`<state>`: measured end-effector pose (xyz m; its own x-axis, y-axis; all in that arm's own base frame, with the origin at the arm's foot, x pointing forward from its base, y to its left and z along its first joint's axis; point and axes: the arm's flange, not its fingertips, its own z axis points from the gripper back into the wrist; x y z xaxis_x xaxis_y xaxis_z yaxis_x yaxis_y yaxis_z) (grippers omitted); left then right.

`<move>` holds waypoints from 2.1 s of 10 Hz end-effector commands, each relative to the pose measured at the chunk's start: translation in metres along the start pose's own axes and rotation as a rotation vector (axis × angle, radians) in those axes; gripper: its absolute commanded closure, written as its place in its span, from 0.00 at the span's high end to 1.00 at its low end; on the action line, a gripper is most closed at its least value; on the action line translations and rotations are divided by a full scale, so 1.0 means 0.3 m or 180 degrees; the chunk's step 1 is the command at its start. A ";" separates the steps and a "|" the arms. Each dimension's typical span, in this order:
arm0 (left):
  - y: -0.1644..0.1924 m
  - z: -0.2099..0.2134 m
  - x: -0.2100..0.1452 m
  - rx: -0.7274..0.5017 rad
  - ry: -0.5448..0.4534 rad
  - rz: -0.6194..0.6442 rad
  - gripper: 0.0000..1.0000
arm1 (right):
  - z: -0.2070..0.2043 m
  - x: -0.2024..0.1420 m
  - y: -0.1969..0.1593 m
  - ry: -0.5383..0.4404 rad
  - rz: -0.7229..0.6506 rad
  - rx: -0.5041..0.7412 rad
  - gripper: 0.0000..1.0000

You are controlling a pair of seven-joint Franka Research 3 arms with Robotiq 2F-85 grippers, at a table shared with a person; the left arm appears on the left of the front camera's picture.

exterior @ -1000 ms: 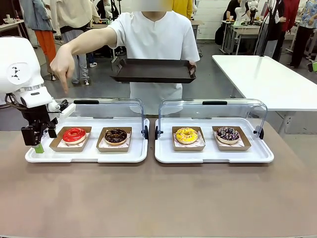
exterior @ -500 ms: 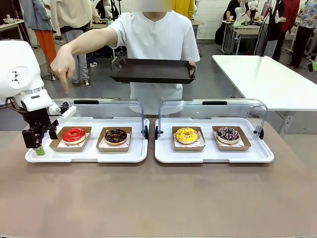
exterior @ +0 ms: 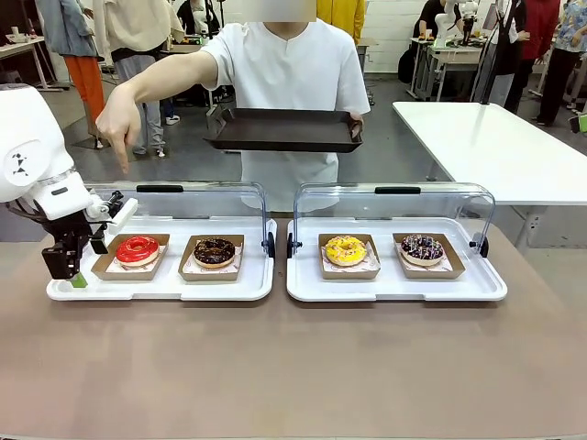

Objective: Provide the desired donut to the person.
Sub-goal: Pick up and lift the Paper togo box containing the Donut pointed at by the person.

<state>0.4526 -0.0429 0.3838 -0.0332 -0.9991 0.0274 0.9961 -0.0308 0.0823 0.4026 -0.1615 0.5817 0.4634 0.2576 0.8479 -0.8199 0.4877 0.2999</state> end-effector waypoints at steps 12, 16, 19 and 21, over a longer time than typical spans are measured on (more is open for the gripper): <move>0.138 -0.143 -0.084 0.0138 -0.0116 0.0165 1.00 | -0.001 -0.003 0.001 0.0000 -0.0005 0.0006 1.00; 0.157 -0.166 -0.093 0.0150 -0.0129 0.0165 1.00 | -0.001 -0.003 0.001 0.0000 -0.0005 0.0006 1.00; 0.170 -0.180 -0.100 0.0146 -0.0144 0.0174 1.00 | -0.001 -0.003 0.001 0.0000 -0.0005 0.0006 1.00; 0.165 -0.190 -0.099 0.0132 -0.0151 0.0178 0.62 | -0.001 -0.003 0.001 0.0000 -0.0005 0.0006 1.00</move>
<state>0.5033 -0.0204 0.3334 0.0426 -0.9975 0.0569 0.9929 0.0486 0.1082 0.4026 -0.1616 0.5817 0.4634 0.2575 0.8479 -0.8198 0.4878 0.2999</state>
